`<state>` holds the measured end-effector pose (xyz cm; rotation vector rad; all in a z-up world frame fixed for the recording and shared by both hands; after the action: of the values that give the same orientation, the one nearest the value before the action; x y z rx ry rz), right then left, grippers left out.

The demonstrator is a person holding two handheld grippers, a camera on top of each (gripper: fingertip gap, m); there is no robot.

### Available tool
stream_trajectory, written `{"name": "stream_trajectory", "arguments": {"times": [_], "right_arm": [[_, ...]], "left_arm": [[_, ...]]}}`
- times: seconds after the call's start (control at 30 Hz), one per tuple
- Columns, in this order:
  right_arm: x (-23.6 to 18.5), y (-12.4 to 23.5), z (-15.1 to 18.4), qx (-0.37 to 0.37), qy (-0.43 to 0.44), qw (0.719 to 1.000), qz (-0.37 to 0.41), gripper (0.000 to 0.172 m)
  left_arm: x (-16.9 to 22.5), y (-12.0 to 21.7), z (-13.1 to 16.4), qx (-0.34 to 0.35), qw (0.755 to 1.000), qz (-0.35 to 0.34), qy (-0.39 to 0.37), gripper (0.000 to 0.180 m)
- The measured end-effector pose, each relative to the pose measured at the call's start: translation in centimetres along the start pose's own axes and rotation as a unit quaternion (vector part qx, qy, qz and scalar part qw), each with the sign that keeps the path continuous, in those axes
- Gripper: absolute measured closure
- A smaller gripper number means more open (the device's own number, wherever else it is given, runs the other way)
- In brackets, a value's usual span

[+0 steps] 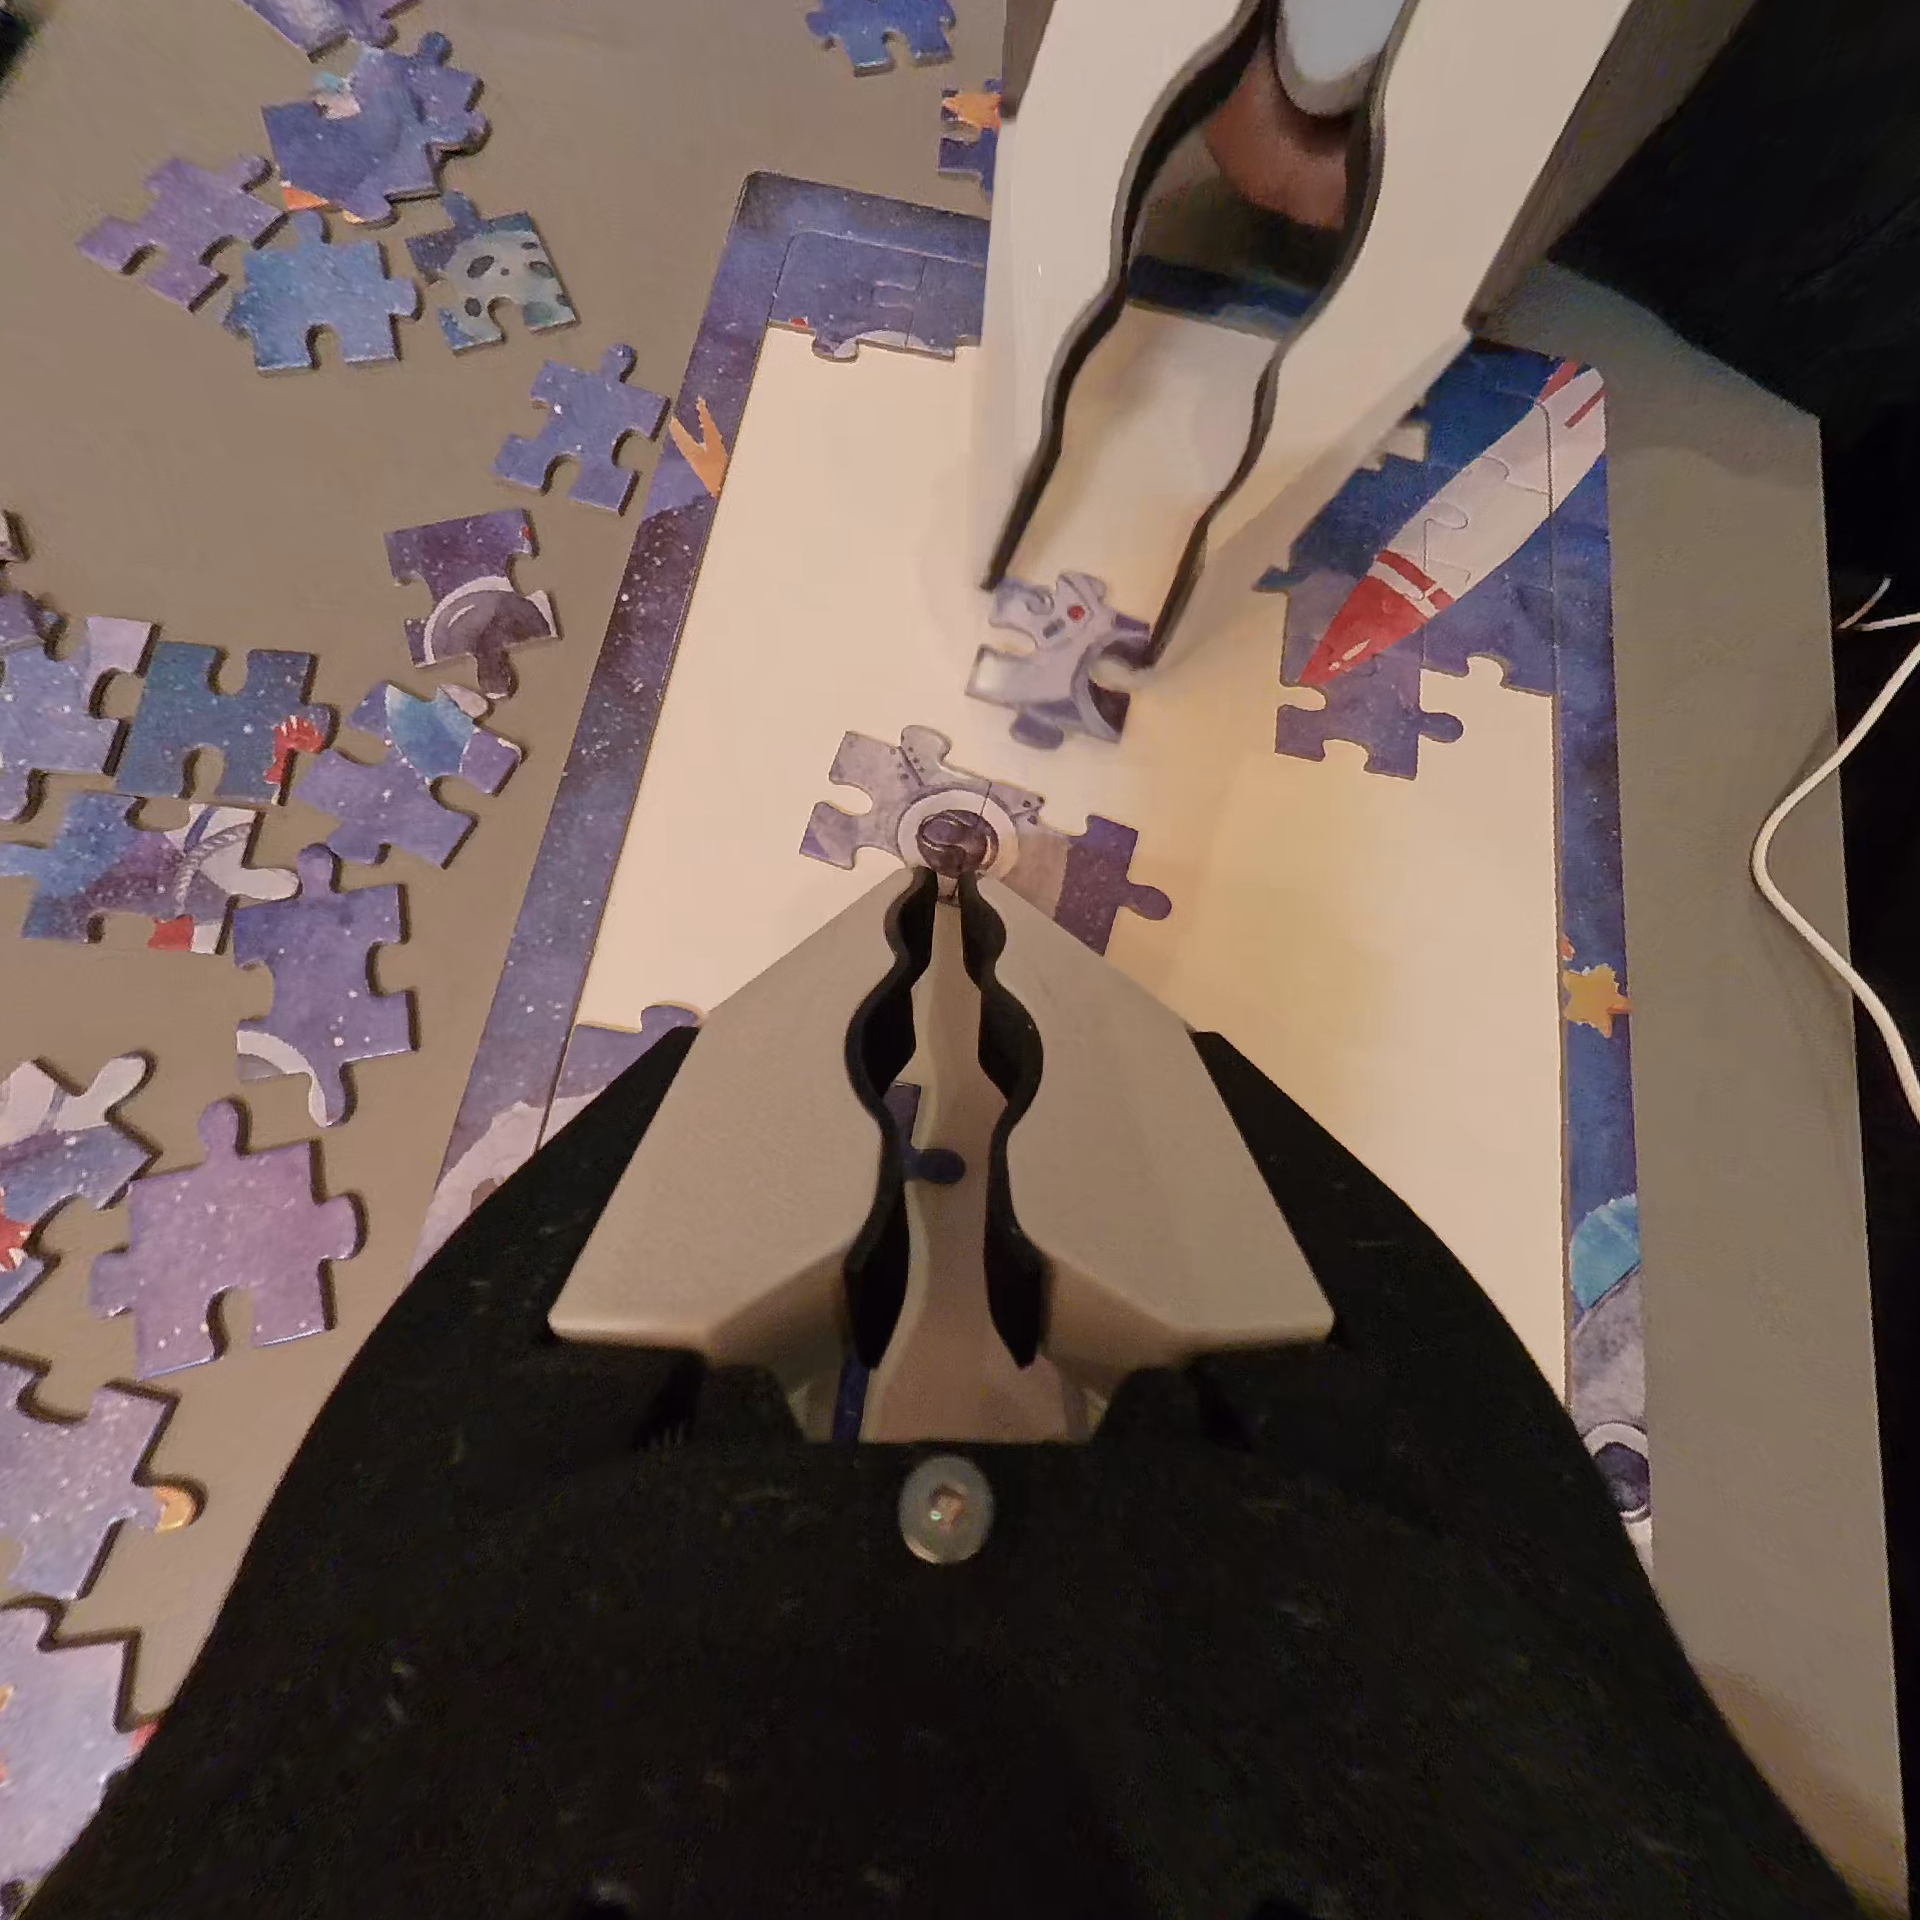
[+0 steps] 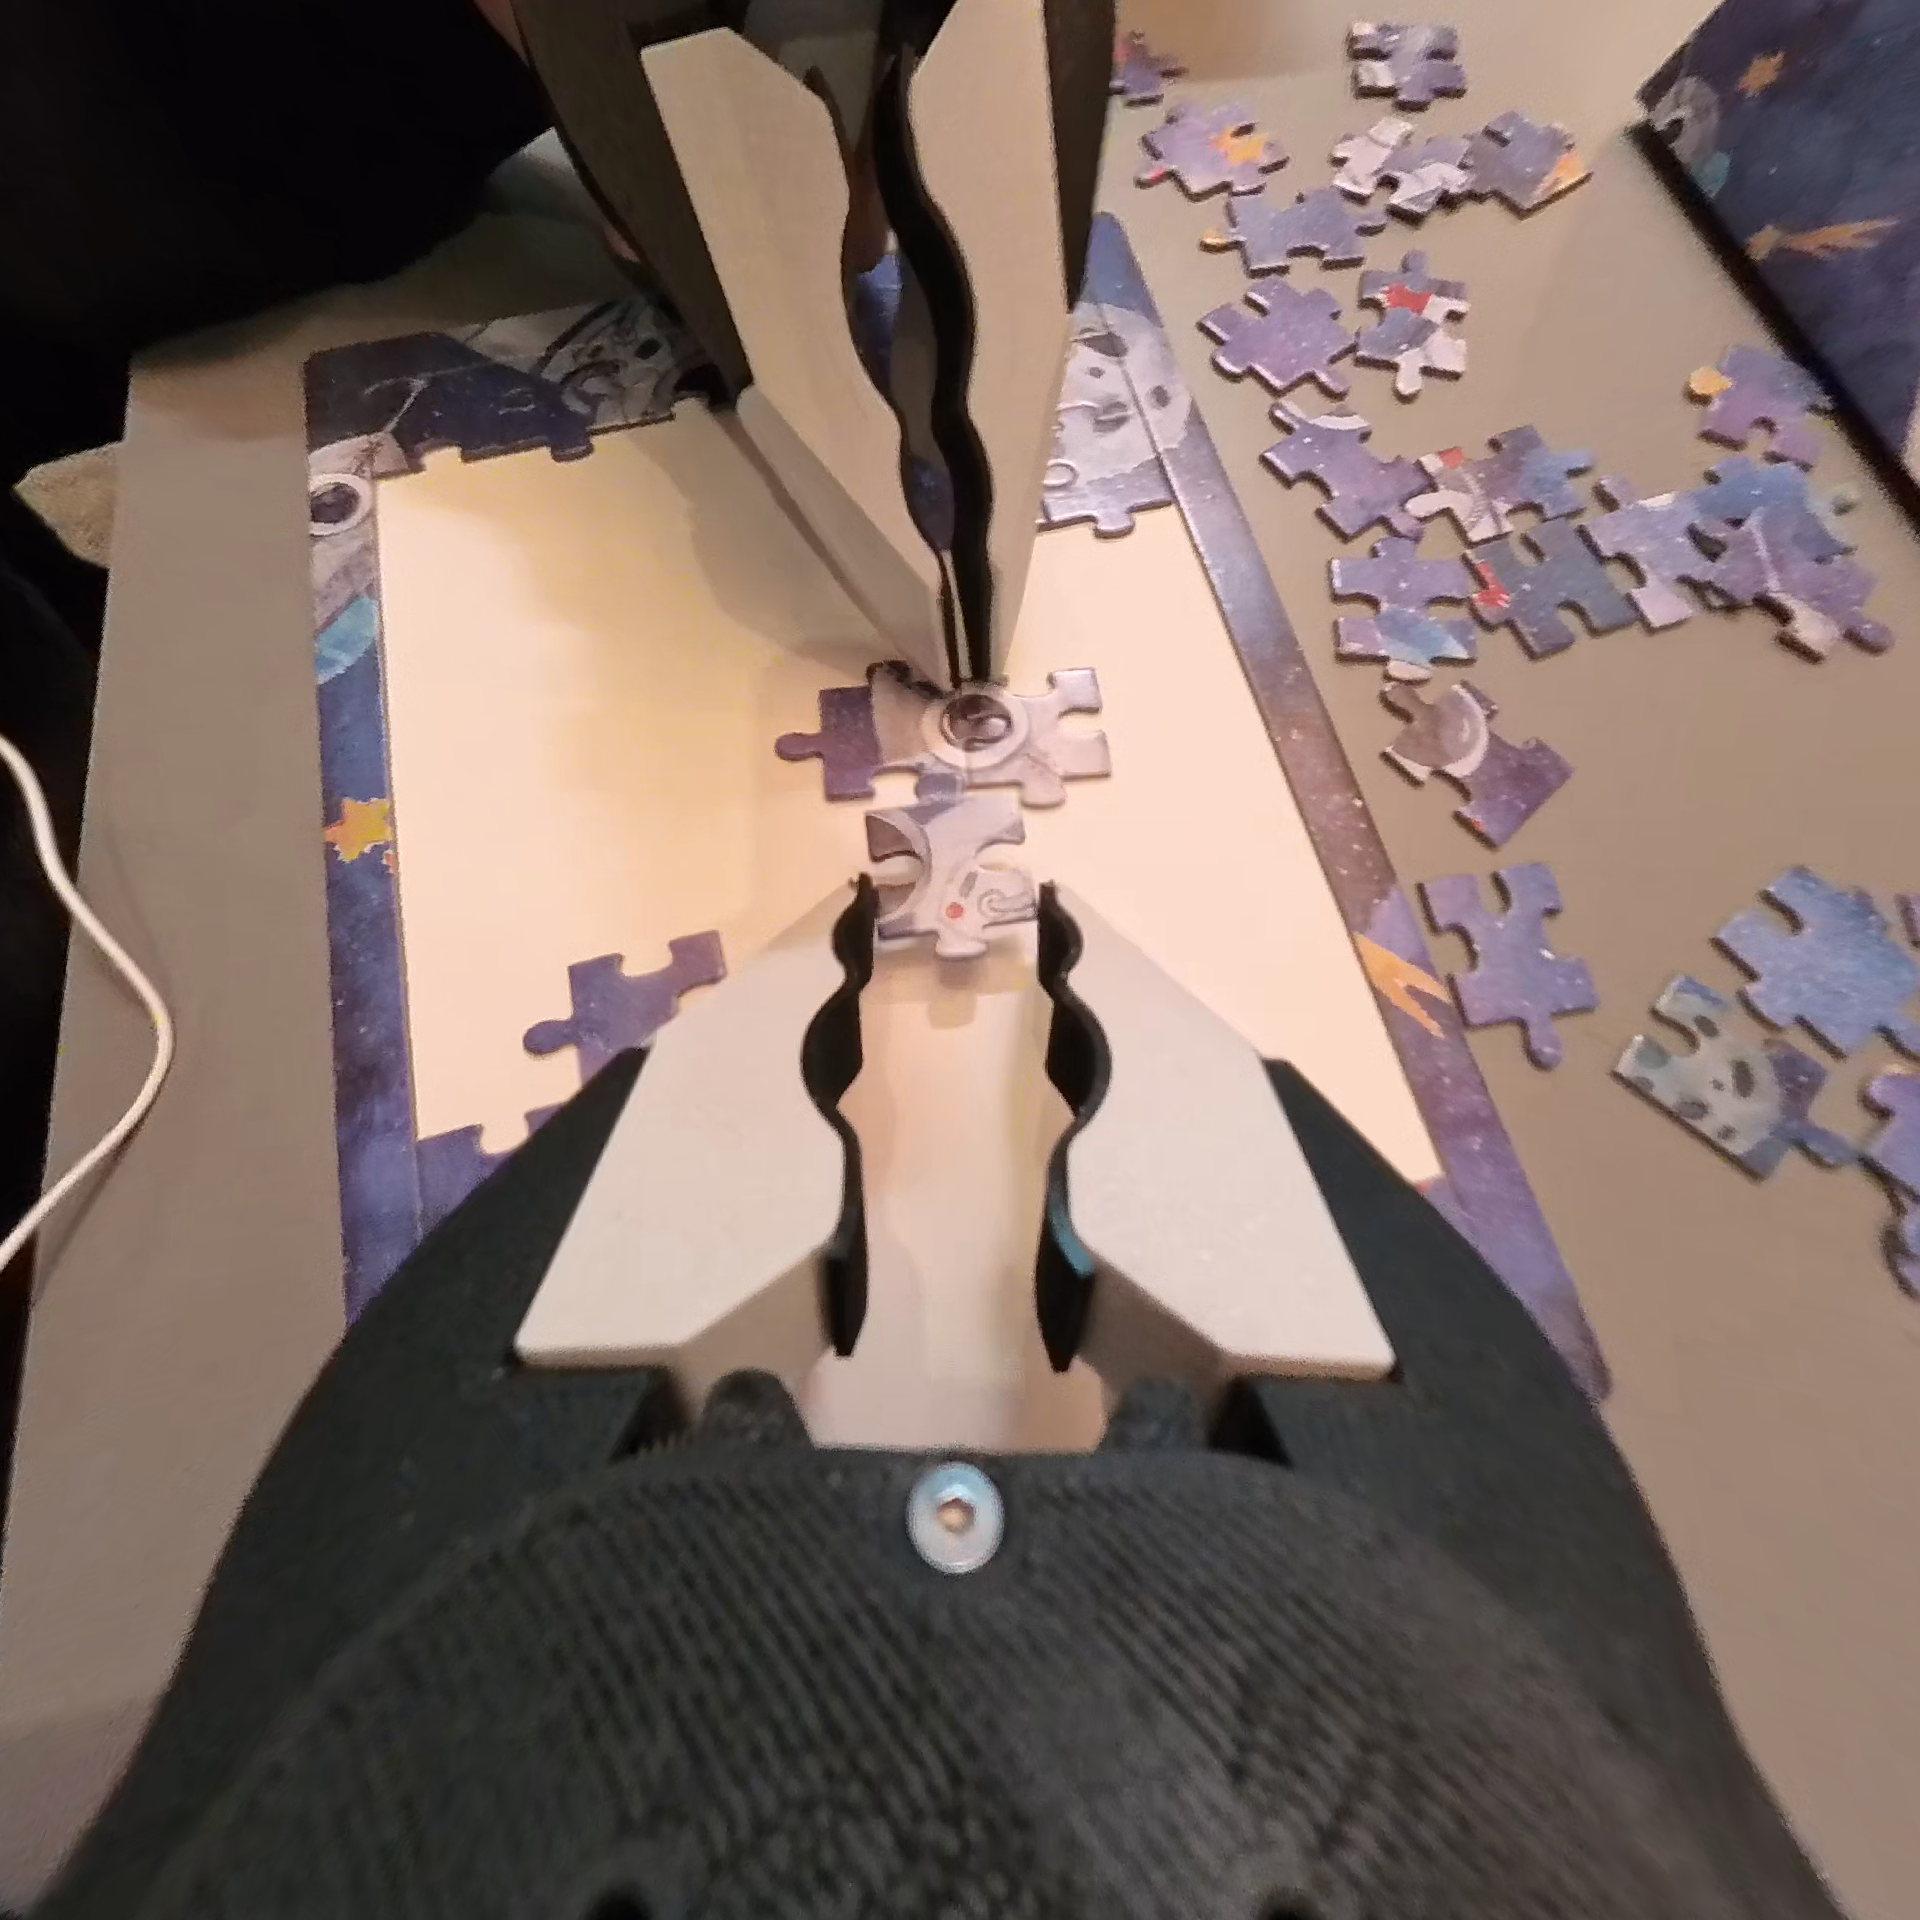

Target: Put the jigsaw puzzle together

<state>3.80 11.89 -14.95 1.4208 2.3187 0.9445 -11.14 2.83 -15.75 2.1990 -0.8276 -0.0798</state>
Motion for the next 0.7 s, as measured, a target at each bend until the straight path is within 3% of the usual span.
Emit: {"name": "stream_trajectory", "arguments": {"times": [0.13,0.37,0.57,0.7], "right_arm": [[0.9,1.6,0.6,0.024,-0.016,0.999,0.026,0.142],[3.1,4.8,3.2,0.023,-0.061,0.991,0.120,0.142],[5.0,8.6,6.5,0.036,-0.135,0.968,0.209,0.142],[5.0,9.0,6.3,0.062,-0.140,0.964,0.217,0.142]], "left_arm": [[0.1,0.0,0.0,0.001,1.000,0.001,-0.002,0.177],[-0.3,1.6,-1.0,0.074,0.997,-0.011,0.006,0.155],[-1.9,3.7,-1.7,0.149,0.985,-0.084,0.034,0.156],[-2.7,4.5,-1.6,0.169,0.979,-0.101,0.057,0.158]]}}
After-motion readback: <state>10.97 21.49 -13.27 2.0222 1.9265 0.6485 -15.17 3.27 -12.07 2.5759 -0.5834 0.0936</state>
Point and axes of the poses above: each gripper's, where its closed fingertips meet, y back along the fingers, z out of its underside, x = y × z across the jaws, the point moved 9 cm from there along y, back along the fingers, and after that the axes turned 8 degrees about y, right-handed, at the moved point
